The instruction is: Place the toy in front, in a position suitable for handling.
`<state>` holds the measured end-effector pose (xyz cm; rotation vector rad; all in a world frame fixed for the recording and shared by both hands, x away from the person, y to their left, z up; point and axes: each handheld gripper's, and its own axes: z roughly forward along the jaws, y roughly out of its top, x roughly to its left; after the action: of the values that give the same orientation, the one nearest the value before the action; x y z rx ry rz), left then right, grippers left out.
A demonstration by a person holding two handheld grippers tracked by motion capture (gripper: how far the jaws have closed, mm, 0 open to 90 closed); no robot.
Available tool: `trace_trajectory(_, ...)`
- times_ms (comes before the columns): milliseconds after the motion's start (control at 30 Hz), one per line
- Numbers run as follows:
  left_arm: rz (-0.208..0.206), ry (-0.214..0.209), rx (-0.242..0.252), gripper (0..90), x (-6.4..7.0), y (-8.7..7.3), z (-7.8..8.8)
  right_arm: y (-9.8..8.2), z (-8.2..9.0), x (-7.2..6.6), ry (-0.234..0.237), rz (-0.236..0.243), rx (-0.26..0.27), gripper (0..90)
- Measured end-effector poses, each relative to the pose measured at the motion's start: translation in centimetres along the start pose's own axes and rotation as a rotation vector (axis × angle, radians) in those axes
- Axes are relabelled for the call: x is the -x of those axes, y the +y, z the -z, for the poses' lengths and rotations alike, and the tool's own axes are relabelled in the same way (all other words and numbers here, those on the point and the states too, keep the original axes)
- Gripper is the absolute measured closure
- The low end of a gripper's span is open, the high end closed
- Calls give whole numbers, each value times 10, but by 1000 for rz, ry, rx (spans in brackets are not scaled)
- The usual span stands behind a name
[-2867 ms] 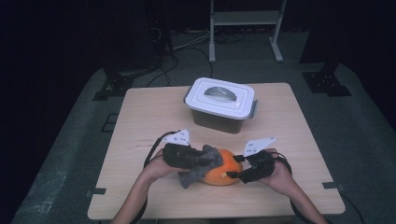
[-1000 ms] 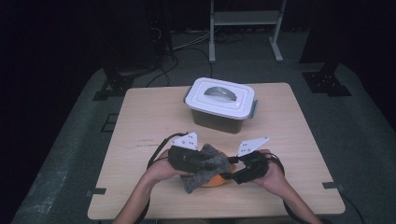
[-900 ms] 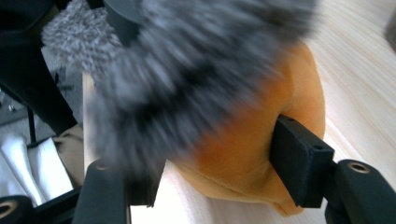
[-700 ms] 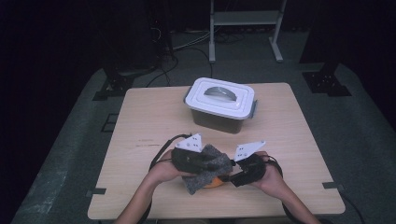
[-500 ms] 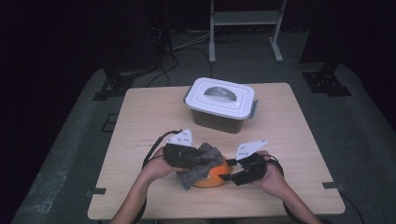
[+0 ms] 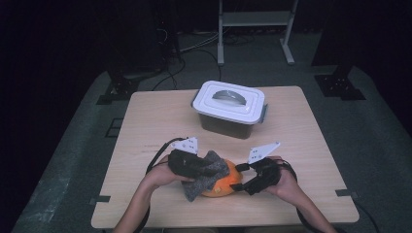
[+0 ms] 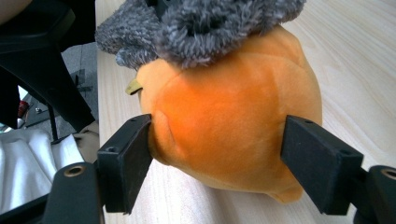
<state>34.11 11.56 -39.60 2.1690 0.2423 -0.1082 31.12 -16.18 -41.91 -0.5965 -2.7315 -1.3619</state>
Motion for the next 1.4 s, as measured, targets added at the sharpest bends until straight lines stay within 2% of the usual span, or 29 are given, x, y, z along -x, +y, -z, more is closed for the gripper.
trace_trajectory(100, 0, -18, -3, 684, 1, 0, -2, 2, 7, 1, 37, -20, 30, 245)
trace_trajectory(200, -12, -44, -11, 682, 4, 2, -6, 3, 8, 3, 19, -38, 39, 217)
trace_trajectory(267, -19, -64, -14, 675, 7, 4, -10, 0, -1, 5, 18, -46, -2, 170)
trace_trajectory(333, -36, -72, -23, 672, 10, 6, -15, -4, -14, 4, 40, -46, -45, 108)
trace_trajectory(400, -40, -74, -15, 672, 13, 9, -19, -5, -20, 1, 24, -28, -64, 82)
trace_trajectory(467, -54, -64, -15, 673, 16, 13, -21, -4, -22, -3, -2, 1, -87, 91)
trace_trajectory(533, -68, -44, -15, 674, 17, 15, -20, -3, -21, -4, -23, 1, -82, 162)
trace_trajectory(633, -62, -13, 2, 680, 15, 15, -13, -2, -13, -4, -43, 3, -53, 313)
trace_trajectory(733, -54, 10, 30, 681, 13, 15, -4, 0, -7, -3, -57, 5, -12, 379)
trace_trajectory(833, -44, 55, 63, 682, 10, 15, 7, 2, -4, -4, -88, 31, 17, 392)
trace_trajectory(900, -26, 72, 98, 684, 8, 15, 11, 4, -1, -6, -130, 53, 38, 396)
trace_trajectory(933, -19, 72, 101, 684, 8, 14, 10, 5, -2, -7, -162, 72, 43, 395)
trace_trajectory(967, -25, 72, 91, 684, 7, 14, 8, 5, -3, -8, -173, 81, 42, 391)
trace_trajectory(1000, -30, 85, 59, 684, 7, 13, 4, 5, -4, -9, -179, 86, 42, 389)
trace_trajectory(1133, -3, 63, 42, 689, 1, 5, -4, 2, -7, -7, -184, 100, 0, 383)
trace_trajectory(1233, 4, 73, 24, 689, -3, -1, -1, -3, -3, -2, -169, 79, -23, 382)
trace_trajectory(1400, 54, 84, -1, 679, -14, -13, 5, -11, 0, 3, -128, 37, -32, 344)
